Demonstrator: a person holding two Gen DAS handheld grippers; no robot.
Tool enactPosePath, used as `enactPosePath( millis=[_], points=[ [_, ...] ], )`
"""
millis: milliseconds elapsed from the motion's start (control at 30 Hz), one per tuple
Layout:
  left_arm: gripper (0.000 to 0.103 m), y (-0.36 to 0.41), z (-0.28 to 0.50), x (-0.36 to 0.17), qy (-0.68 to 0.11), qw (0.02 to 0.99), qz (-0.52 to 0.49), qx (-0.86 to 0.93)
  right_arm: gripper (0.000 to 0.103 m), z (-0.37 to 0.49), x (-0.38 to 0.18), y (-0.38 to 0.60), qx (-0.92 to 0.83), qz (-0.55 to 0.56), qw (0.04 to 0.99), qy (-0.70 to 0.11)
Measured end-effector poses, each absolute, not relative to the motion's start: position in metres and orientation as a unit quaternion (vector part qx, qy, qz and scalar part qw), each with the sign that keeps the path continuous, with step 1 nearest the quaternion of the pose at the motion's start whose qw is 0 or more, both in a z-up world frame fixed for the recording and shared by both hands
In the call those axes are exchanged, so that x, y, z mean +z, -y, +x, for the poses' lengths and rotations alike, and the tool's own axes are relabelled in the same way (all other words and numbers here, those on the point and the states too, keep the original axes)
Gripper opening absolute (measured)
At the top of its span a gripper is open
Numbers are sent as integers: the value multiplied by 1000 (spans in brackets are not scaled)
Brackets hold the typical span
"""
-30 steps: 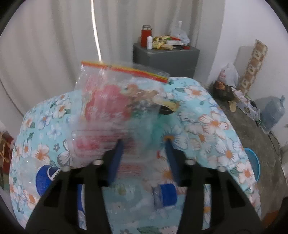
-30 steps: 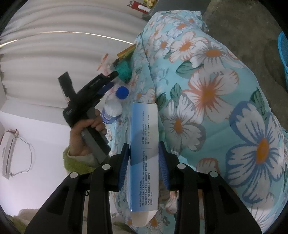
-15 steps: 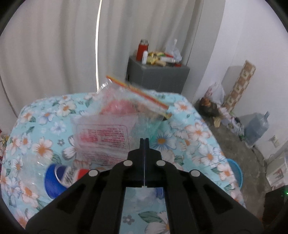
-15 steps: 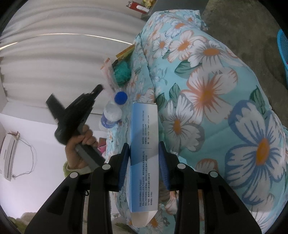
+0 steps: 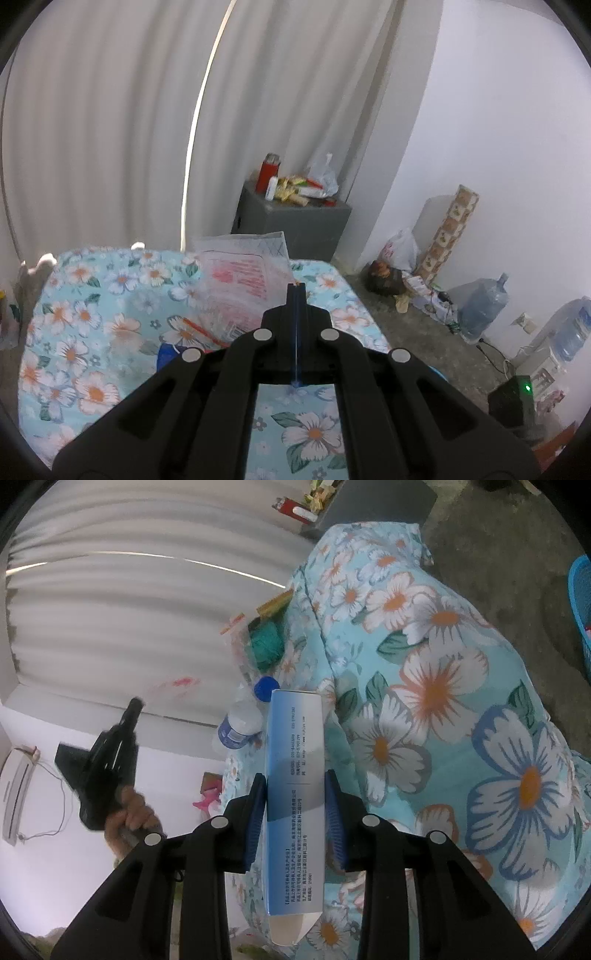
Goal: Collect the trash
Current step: 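Carry the ziplock bag and blue box toward the blue wastebasket with both tools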
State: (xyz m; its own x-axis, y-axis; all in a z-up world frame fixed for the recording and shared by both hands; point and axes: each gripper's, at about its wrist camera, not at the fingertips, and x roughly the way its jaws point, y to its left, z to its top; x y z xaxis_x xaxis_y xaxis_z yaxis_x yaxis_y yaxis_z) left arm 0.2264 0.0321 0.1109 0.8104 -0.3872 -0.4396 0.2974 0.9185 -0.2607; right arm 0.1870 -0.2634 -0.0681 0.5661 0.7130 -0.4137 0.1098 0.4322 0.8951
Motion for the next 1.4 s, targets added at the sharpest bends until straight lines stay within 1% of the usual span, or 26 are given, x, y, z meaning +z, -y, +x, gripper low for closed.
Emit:
enactPosePath(
  millis=[300, 700, 1133, 1400],
  points=[
    [0, -24, 182, 134, -227, 945, -78, -223, 31, 173, -46, 273, 201, 492, 751, -391],
    [0, 40, 153, 149, -216, 921, -47, -321, 31, 130, -26, 308, 172, 511, 773, -335],
    [0, 113, 135, 150, -229, 895, -6, -382, 31, 100, -25, 343, 153, 535, 779, -290],
    [0, 162, 129, 146, -243, 877, 14, -414, 31, 77, -38, 371, 147, 567, 766, -264]
  ],
)
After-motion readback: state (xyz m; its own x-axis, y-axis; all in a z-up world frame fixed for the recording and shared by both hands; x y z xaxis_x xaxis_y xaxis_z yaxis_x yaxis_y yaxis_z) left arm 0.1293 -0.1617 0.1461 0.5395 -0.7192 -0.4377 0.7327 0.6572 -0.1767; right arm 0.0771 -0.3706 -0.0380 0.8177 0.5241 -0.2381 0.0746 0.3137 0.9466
